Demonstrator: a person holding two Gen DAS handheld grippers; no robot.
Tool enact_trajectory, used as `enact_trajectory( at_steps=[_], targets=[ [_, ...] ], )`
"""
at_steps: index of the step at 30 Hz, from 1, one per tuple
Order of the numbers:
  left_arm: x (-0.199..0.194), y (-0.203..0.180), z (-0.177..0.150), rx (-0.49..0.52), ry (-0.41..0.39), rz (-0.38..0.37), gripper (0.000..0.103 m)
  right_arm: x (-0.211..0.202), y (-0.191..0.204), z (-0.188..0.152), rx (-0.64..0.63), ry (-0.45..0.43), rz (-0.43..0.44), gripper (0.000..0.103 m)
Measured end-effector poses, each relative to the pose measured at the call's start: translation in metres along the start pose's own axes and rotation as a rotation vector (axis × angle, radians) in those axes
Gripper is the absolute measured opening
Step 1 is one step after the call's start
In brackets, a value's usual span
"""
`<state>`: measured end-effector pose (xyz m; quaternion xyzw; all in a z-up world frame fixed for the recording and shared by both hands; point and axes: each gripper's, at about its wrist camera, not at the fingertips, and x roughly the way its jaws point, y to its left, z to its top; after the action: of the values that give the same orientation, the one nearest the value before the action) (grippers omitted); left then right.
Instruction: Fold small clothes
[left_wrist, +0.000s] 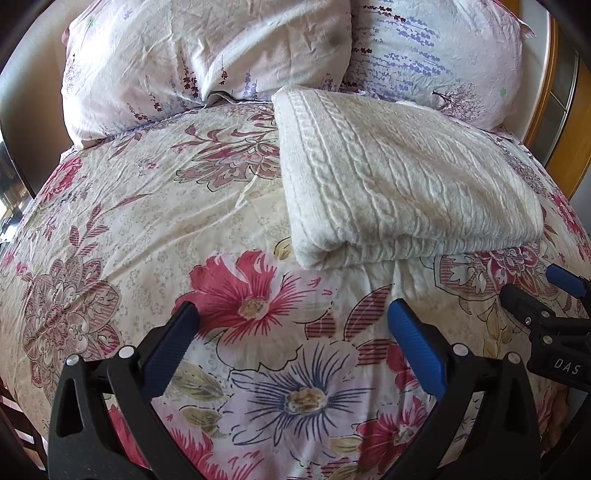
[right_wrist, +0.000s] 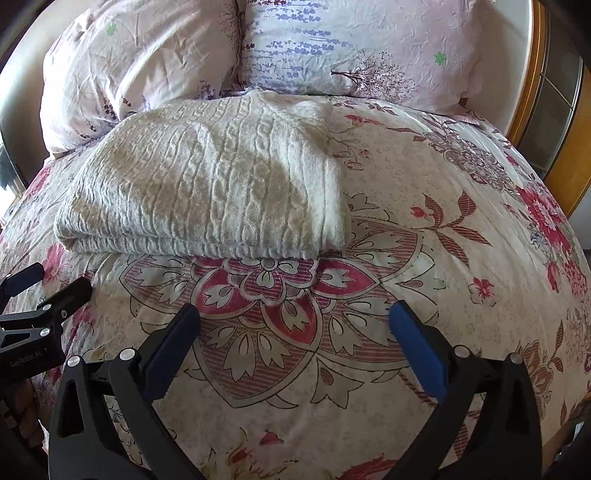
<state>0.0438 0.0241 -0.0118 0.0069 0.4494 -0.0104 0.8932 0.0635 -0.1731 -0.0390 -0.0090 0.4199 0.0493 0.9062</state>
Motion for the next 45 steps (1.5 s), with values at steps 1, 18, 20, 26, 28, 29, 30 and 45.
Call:
enact_trajectory(
  at_steps=[1, 18, 20, 26, 28, 29, 30, 45],
  targets=[
    [0.0, -0.0001, -0.0001, 0.001, -0.003, 0.0, 0.101, 0.0, 0.0, -0.0002, 0.0, -0.002, 0.0, 0.102],
    [-0.0011, -0.001, -0.0012, 0.003, -0.015, 0.0, 0.101, -0.0001, -0.0003, -0.0006, -0.003, -0.005, 0.003, 0.102],
    [-0.0011, -0.001, -0.0013, 0.003, -0.015, 0.0, 0.101, -0.0001, -0.0003, -0.0006, -0.003, -0.005, 0.003, 0.102],
    [-0.001, -0.0012, -0.0013, 0.002, -0.015, 0.001, 0.101, -0.0003, -0.0004, -0.0006, -0.003, -0.006, 0.003, 0.102],
    [-0.0009, -0.0012, -0.0012, 0.002, -0.015, 0.001, 0.101, -0.0003, -0.0005, -0.0006, -0.003, -0.006, 0.003, 0.102],
    [-0.0008, -0.0012, -0.0011, 0.002, -0.015, 0.001, 0.101, -0.0003, -0.0005, -0.0006, -0.003, -0.006, 0.003, 0.102],
    [-0.0008, -0.0012, -0.0012, 0.002, -0.015, 0.001, 0.101, -0.0003, -0.0005, -0.0006, -0.003, -0.006, 0.002, 0.102],
    [-0.0012, -0.0013, -0.0011, 0.001, -0.015, 0.002, 0.101, -0.0003, -0.0004, -0.0006, -0.002, -0.006, 0.002, 0.102]
  ],
)
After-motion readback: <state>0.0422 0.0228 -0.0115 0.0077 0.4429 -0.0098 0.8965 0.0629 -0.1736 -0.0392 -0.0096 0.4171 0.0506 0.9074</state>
